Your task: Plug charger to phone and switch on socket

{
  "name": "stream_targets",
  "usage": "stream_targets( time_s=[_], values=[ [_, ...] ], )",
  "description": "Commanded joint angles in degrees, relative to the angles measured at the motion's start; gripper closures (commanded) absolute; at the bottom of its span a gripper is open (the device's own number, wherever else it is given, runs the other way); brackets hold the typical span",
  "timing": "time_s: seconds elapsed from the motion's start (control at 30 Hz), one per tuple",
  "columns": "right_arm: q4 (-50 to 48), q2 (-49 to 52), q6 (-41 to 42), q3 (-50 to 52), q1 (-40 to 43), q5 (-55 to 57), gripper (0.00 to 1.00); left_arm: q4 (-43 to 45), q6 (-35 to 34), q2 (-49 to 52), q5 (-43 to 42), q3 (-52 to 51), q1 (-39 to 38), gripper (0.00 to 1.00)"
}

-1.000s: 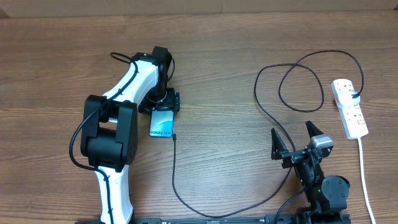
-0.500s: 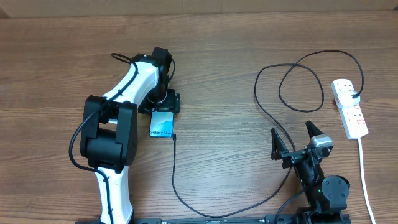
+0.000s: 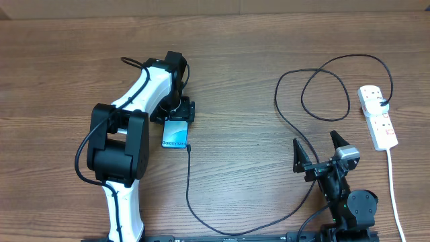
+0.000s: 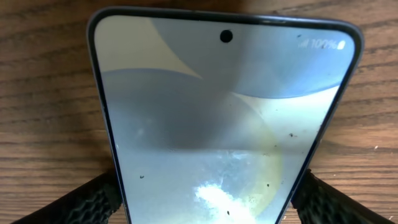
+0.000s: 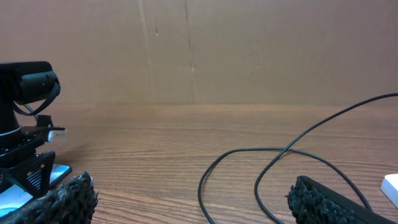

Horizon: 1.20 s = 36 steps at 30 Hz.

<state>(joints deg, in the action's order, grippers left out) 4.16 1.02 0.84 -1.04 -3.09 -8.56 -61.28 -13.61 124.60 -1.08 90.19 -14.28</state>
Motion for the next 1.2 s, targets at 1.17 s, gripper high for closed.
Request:
stream_targets(
  time_s=[1.17],
  values=[
    [-0.17,-0.02,-0.26,0.55,-0.17,0.42,0.00,1.09,3.08,4.33,2.29,-3.58,-1.57,0.21]
  ],
)
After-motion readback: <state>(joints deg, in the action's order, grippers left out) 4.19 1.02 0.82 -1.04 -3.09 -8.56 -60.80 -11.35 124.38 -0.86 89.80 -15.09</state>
